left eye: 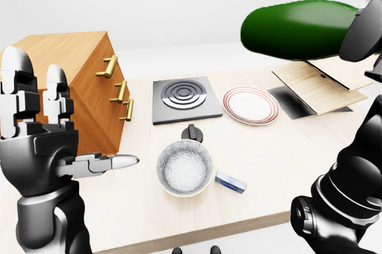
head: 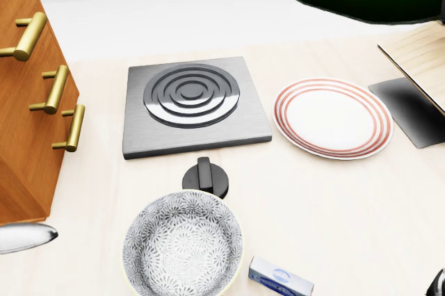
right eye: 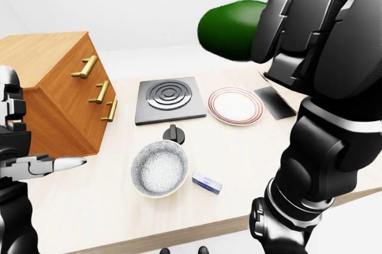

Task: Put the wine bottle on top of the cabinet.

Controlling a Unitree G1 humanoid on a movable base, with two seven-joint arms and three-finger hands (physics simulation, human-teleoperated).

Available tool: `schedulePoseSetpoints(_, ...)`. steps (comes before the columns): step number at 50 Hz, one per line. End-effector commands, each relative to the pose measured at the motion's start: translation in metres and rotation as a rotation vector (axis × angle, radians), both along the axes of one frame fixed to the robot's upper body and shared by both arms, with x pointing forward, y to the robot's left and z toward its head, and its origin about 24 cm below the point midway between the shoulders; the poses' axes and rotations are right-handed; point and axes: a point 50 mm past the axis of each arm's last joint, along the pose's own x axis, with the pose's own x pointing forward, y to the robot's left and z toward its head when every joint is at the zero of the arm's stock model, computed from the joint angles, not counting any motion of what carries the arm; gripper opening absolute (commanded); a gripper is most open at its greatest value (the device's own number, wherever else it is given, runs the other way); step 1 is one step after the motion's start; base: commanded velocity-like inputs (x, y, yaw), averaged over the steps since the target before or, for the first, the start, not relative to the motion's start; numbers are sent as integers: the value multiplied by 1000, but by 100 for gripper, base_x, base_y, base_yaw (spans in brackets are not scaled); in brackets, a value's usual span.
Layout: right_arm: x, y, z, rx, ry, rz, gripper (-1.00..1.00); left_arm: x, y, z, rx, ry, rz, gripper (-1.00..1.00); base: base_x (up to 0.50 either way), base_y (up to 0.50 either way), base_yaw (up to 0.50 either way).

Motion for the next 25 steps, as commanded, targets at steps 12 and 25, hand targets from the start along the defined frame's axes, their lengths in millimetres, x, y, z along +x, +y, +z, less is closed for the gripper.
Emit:
schedulePoseSetpoints(12, 26, 3, 20, 49, 51, 111, -100, -4, 5, 2, 1, -14, 13, 100, 0, 0, 0)
schedulePoseSetpoints(25, 18, 9, 44, 77, -46, 161, -100, -1, 6, 0, -3, -1, 13, 100, 0, 0, 0)
